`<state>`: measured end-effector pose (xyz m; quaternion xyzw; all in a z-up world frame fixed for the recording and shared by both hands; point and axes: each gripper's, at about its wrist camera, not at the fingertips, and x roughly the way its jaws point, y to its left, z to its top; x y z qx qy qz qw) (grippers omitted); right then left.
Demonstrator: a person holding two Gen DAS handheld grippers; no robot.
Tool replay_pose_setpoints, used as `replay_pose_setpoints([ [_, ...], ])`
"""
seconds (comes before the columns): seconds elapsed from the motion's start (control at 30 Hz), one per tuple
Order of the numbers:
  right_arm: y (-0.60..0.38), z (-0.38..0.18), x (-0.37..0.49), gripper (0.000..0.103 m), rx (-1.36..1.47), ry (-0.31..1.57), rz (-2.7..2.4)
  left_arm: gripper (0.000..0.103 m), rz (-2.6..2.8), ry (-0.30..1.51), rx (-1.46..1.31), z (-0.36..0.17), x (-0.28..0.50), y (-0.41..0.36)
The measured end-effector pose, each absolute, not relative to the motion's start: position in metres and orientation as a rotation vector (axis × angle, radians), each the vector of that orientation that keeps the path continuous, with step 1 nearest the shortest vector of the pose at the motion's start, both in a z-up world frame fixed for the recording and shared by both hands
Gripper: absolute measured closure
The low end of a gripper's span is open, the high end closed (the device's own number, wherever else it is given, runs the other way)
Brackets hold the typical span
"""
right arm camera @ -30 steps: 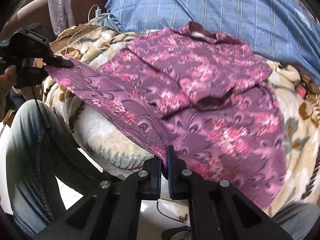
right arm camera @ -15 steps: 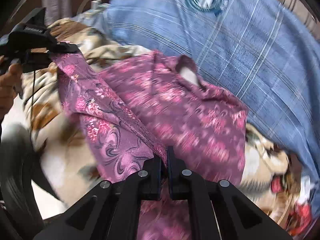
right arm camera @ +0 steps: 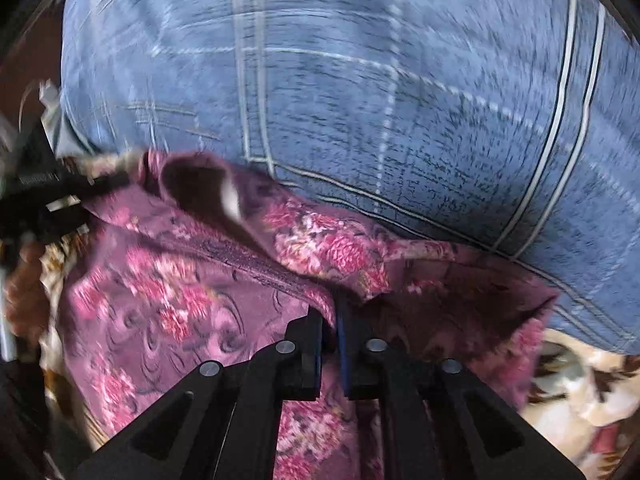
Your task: Fold small clothes
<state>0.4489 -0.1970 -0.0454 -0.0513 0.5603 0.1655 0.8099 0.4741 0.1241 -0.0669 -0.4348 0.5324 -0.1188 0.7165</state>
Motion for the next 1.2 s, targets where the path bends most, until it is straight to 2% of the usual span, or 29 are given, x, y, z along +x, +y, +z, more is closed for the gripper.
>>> replay_pose_setpoints([
  [0.03,-0.200,-0.047,0.450,0.086,-0.099,1.195,0.361,0.089,-0.272,1.189,-0.999,-0.070,0.474,0.127],
  [0.07,-0.206,-0.047,0.448,0.083,-0.071,1.184,0.373,0.082,-0.285,1.186,-1.059,-0.071,0.472,0.133],
  [0.1,-0.213,-0.043,0.446,0.075,-0.033,1.174,0.377,0.076,-0.287,1.176,-1.087,-0.070,0.469,0.138],
  [0.13,-0.221,-0.037,0.440,0.065,0.004,1.158,0.372,0.061,-0.280,1.157,-1.112,-0.066,0.466,0.143],
  [0.17,-0.227,-0.025,0.429,0.060,0.015,1.119,0.371,0.048,-0.267,1.127,-1.129,-0.059,0.460,0.150],
  [0.23,-0.238,0.000,0.399,0.035,0.025,1.029,0.380,0.036,-0.231,1.060,-1.121,-0.042,0.450,0.160],
  [0.47,-0.261,0.033,0.278,0.032,0.022,0.909,0.456,0.036,-0.237,1.017,-0.857,0.005,0.361,0.130],
  [0.53,-0.255,0.027,0.249,0.026,-0.049,0.880,0.485,0.036,-0.249,1.011,-0.806,0.005,0.326,0.112],
  [0.67,-0.229,-0.006,0.217,0.024,-0.289,0.860,0.474,0.036,-0.271,1.039,-0.793,-0.022,0.292,0.076],
  [0.7,-0.222,-0.016,0.221,0.026,-0.349,0.858,0.417,0.036,-0.258,1.056,-0.784,-0.030,0.291,0.071],
  [0.77,-0.219,-0.031,0.232,0.059,-0.373,0.884,0.376,0.036,-0.242,1.103,-0.758,-0.040,0.299,0.066],
  [0.8,-0.222,-0.028,0.236,0.090,-0.342,0.898,0.388,0.036,-0.246,1.101,-0.756,-0.042,0.298,0.067],
  [0.83,-0.233,-0.019,0.242,0.097,-0.278,0.896,0.386,0.036,-0.250,1.085,-0.756,-0.042,0.297,0.068],
  [1.07,-0.323,0.032,0.300,0.099,0.054,0.820,0.266,0.036,-0.249,1.086,-0.748,-0.046,0.307,0.070],
  [1.2,-0.387,0.007,0.375,0.100,0.259,0.914,0.165,0.036,-0.237,1.106,-0.783,-0.057,0.314,0.076],
])
